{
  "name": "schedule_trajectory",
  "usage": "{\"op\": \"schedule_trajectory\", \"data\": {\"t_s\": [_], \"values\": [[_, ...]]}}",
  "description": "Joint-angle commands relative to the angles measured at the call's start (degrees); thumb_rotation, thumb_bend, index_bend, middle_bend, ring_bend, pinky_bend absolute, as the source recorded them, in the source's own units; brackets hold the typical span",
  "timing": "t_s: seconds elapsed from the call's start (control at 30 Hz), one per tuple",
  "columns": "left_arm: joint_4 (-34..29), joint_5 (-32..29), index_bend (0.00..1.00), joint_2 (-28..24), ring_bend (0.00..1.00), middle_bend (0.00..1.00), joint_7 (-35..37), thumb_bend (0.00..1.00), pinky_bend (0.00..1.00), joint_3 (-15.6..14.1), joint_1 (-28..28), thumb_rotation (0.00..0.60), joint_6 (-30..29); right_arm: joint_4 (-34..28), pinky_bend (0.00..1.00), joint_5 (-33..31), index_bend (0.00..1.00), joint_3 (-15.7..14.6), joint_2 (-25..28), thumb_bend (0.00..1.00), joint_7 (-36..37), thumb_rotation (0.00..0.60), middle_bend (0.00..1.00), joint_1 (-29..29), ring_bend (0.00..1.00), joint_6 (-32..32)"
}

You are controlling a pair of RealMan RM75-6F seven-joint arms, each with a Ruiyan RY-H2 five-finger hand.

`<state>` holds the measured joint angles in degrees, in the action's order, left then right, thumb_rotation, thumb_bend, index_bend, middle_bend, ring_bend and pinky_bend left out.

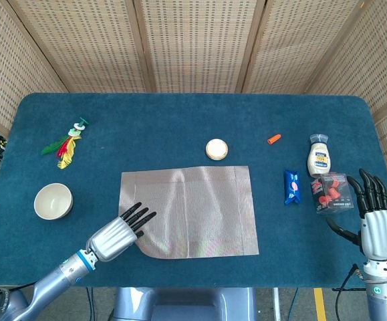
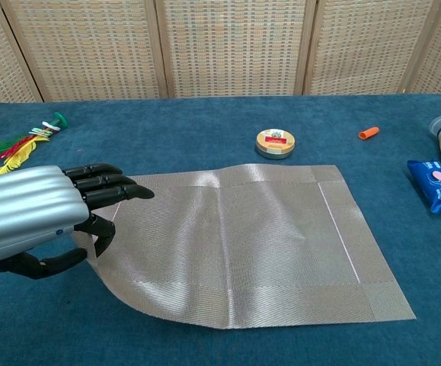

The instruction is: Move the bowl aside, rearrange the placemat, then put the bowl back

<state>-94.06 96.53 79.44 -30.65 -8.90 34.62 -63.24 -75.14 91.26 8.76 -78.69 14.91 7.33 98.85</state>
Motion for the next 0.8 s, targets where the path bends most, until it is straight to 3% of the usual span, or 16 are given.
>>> {"op": "schedule_trajectory", "data": {"t_s": [0.03,0.13,0.47,0.67,0.8], "values": [[-0.37,0.49,0.14,-0.59,0.00,0.00,0.30,0.34,0.00,0.31,-0.31,0.600,-0.59,-0.01,0.00,0.01,0.14,0.04,0.00,0.20,-0.07,0.600,0.00,0.00,0.00,0.02],[-0.91,1.04,0.09,-1.51,0.00,0.00,0.78,0.29,0.00,0.49,-0.71,0.600,-1.39,0.00,0.00,0.02,0.14,0.02,0.00,0.20,-0.09,0.600,0.00,-0.01,0.00,0.01],[-3.56,2.92,0.09,-7.03,0.00,0.00,3.98,0.27,0.00,-0.26,-5.24,0.600,-8.70,0.12,0.00,0.11,0.14,-0.12,-0.12,0.20,-0.53,0.600,0.00,0.02,0.00,-0.18],[-3.23,2.21,0.16,-10.00,0.00,0.00,8.09,0.27,0.00,-0.70,-10.55,0.600,-15.92,-0.11,0.00,0.90,0.14,-0.72,-0.30,0.20,-1.54,0.600,0.00,0.02,0.00,-0.20],[-1.27,1.52,0.17,-10.94,0.00,0.00,10.23,0.27,0.00,-0.81,-12.47,0.600,-17.40,-0.34,0.00,1.35,0.14,-0.99,-0.34,0.20,-2.13,0.600,0.00,-0.09,0.00,0.08]]}}
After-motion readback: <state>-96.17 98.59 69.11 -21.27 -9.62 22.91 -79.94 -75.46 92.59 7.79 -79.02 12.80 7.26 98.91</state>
